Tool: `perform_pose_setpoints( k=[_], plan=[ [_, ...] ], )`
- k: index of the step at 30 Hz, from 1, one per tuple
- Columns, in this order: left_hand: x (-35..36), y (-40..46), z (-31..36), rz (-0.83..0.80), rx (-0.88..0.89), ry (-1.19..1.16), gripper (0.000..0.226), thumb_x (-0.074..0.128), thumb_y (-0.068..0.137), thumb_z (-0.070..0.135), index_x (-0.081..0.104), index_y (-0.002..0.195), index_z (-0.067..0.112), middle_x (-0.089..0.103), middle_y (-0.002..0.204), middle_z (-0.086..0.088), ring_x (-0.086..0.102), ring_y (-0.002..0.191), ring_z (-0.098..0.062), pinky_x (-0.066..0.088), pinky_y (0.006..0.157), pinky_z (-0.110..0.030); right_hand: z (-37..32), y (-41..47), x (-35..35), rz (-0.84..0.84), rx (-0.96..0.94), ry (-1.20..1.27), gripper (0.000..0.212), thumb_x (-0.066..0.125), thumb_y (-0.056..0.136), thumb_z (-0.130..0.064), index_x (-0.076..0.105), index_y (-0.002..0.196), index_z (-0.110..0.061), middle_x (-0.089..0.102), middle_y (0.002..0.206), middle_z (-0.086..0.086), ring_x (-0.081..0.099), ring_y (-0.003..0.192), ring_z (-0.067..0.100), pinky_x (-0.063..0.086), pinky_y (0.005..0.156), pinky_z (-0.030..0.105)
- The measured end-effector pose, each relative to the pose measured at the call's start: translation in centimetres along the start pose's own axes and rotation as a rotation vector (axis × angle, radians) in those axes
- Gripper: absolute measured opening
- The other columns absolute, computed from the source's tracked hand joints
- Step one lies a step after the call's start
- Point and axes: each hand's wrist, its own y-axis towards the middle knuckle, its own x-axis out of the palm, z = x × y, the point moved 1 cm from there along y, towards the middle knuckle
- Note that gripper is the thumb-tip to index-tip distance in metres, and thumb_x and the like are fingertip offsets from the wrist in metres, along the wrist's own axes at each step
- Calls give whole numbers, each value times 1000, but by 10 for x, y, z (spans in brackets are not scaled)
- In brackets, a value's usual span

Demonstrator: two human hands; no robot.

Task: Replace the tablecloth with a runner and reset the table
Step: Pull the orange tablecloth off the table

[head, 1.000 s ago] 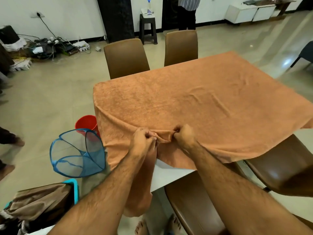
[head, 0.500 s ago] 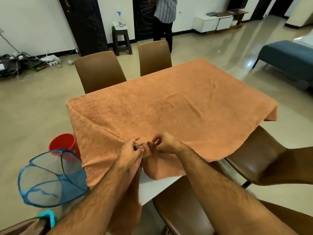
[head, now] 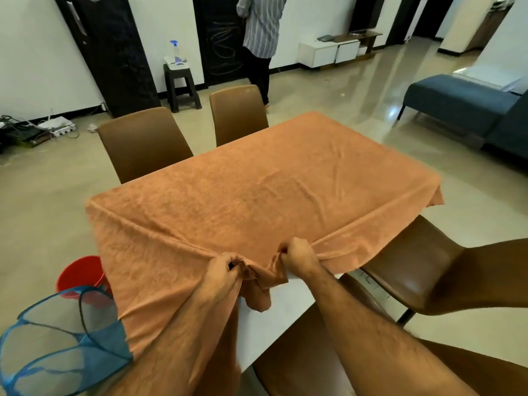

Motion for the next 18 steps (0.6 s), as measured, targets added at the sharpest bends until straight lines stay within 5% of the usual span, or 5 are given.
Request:
perform_pose_setpoints(
  k=[2, 5, 9, 13, 18],
  plan=[
    [7, 5, 17, -6, 10, -10, 20, 59, 87, -7, 67, 81, 9, 60, 124, -2, 57, 105, -11, 39, 80, -1, -18, -6, -5, 11, -39, 103, 21, 57, 83, -17, 76, 92, -14, 75, 90, 7, 68, 84, 25, 48, 67, 27],
    [23, 13, 31, -102, 78, -17, 23, 58, 86, -5, 64, 78, 15, 47, 137, 3, 41, 129, -8, 31, 103, -13, -28, -9, -9, 34, -92, 230, 16, 64, 83, -22, 75, 88, -12, 75, 86, 6, 68, 81, 20, 54, 72, 31],
    [41, 13, 36, -102, -11, -206, 15, 51, 91, 1, 62, 86, 10, 67, 87, -11, 64, 85, -21, 55, 76, -23, -18, -7, -17, 41, -62, 383, 6, 66, 82, -12, 71, 83, -10, 72, 78, 6, 66, 74, 17, 54, 70, 32],
    [45, 12, 40, -81, -71, -383, 13, 52, 95, -3, 56, 102, 8, 64, 94, -21, 63, 81, -19, 52, 63, -14, 1, -11, -28, -56, 32, 605, 13, 63, 84, 1, 64, 91, -11, 66, 76, 6, 62, 66, 14, 54, 62, 28],
    [48, 24, 43, -156, -60, -318, 38, 55, 96, 3, 47, 126, 26, 65, 109, -7, 64, 89, -8, 50, 64, -7, 55, 14, -42, 181, 339, 426, 47, 60, 91, -30, 55, 131, -7, 62, 127, 16, 59, 116, 30, 48, 97, 34]
  ],
)
